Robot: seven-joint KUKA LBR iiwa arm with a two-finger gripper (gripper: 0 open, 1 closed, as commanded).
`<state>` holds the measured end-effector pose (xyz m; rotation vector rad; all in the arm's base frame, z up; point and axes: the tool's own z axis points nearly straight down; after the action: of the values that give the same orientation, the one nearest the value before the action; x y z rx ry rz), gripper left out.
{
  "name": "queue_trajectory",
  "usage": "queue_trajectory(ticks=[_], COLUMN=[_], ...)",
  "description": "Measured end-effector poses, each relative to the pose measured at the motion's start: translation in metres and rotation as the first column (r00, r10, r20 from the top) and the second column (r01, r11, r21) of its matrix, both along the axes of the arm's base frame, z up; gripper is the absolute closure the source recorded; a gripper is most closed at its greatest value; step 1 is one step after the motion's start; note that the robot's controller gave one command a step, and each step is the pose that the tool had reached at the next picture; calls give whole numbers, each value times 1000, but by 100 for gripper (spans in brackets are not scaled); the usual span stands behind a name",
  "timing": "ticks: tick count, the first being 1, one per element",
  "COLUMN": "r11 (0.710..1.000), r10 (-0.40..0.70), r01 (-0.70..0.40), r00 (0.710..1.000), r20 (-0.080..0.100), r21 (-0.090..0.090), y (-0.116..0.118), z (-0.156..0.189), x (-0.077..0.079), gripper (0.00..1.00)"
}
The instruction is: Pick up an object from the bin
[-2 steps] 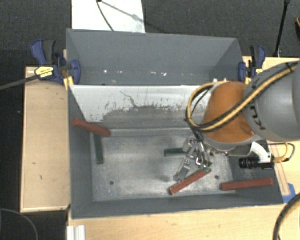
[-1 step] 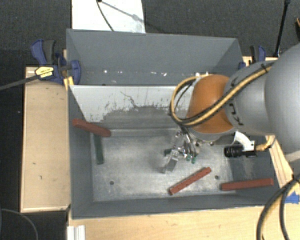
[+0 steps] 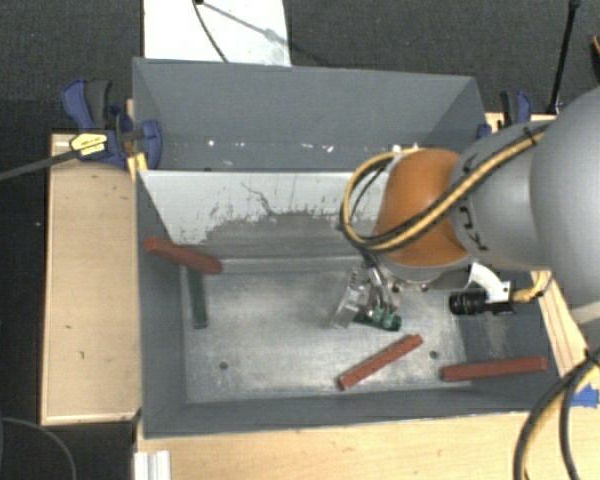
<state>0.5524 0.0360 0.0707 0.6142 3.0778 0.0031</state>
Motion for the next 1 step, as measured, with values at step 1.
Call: queue_trajectory(ticks=[1], r11=[1000], r10=[22], r01=[-22], r00=[1000], r20=[-1], r21=[-1], y=[6], z=[55], x=[-44], gripper=[100])
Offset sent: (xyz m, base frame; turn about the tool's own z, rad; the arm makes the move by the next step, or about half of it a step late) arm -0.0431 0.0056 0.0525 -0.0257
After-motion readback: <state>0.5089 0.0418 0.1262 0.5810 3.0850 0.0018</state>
